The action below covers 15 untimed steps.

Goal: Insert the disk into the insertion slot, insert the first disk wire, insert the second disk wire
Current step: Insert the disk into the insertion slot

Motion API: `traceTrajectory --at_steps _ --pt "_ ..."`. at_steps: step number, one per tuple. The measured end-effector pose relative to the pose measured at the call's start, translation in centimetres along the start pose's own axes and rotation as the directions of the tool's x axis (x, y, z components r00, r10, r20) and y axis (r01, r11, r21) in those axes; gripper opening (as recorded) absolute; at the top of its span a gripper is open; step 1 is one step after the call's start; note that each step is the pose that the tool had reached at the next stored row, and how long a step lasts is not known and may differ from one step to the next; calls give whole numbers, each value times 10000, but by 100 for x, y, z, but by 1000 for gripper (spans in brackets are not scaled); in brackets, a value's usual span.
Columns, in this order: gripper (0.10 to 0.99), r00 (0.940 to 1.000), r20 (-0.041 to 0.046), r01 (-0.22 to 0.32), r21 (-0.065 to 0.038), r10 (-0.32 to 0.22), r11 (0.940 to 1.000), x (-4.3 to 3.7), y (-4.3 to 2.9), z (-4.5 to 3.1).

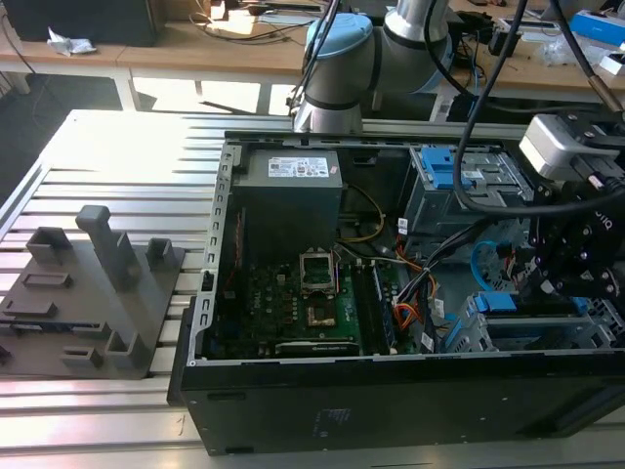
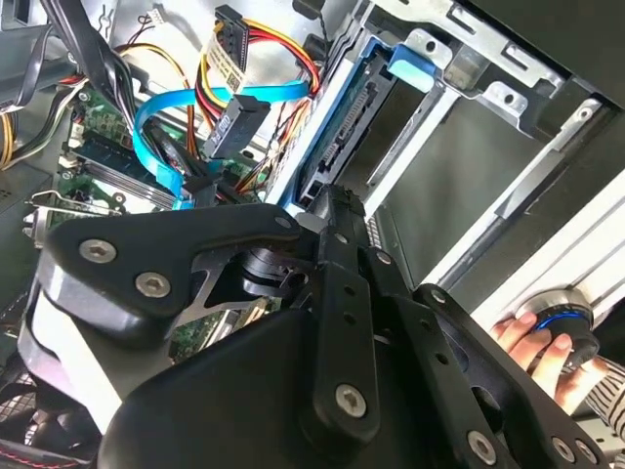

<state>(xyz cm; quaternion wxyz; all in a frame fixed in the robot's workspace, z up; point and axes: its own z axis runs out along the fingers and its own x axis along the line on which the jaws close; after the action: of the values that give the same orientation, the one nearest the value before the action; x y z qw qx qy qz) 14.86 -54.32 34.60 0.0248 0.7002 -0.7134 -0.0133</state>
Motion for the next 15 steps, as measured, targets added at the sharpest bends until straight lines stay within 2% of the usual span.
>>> traceTrajectory --at_steps 7,15 --pt "106 10000 -1 0 0 0 10000 -2 -7 118" --pt "106 10000 0 0 0 0 10000 -2 -7 122"
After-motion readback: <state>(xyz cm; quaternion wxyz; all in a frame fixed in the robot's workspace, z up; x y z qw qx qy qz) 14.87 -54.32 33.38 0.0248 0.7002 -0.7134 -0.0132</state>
